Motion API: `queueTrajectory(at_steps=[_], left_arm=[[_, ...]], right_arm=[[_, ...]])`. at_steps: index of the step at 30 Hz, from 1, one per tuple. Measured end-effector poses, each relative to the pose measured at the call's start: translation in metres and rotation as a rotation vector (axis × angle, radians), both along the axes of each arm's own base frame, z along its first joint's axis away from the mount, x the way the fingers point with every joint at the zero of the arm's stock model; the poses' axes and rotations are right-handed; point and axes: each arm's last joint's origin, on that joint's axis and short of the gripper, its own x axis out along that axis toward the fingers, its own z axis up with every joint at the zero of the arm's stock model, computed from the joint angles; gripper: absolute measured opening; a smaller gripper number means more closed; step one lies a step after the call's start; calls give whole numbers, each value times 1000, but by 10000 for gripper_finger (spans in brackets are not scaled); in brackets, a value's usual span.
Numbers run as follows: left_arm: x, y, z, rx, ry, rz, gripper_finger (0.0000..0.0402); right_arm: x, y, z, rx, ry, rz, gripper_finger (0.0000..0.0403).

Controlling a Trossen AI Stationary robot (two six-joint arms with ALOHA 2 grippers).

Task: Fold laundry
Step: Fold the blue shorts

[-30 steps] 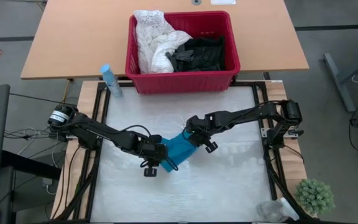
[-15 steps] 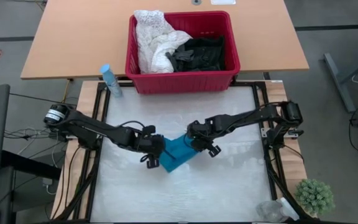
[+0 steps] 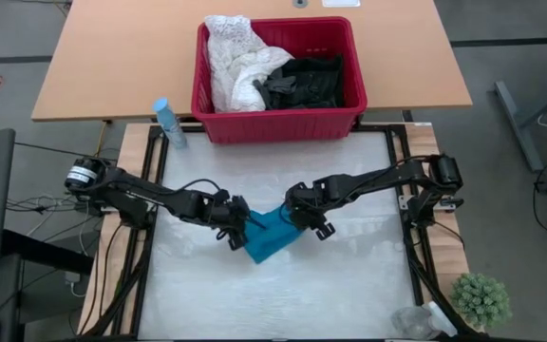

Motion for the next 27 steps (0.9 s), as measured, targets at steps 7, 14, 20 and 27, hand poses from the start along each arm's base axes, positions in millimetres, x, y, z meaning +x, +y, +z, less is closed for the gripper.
queueTrajectory(at_steps=[7,14,20,27], left_arm=[[-6,-7,-17,-65,-2,11,140],[-9,-5,-24,-70,-19,35,139],[-14,-4,-37,-97,-24,59,139],[-13,0,-38,-114,-27,53,91]], right_arm=[[1,-2,0,4,-6,-17,191],[1,-2,0,6,-9,-22,190],[1,-2,0,6,-14,-22,189],[2,-2,1,7,-25,-22,189]])
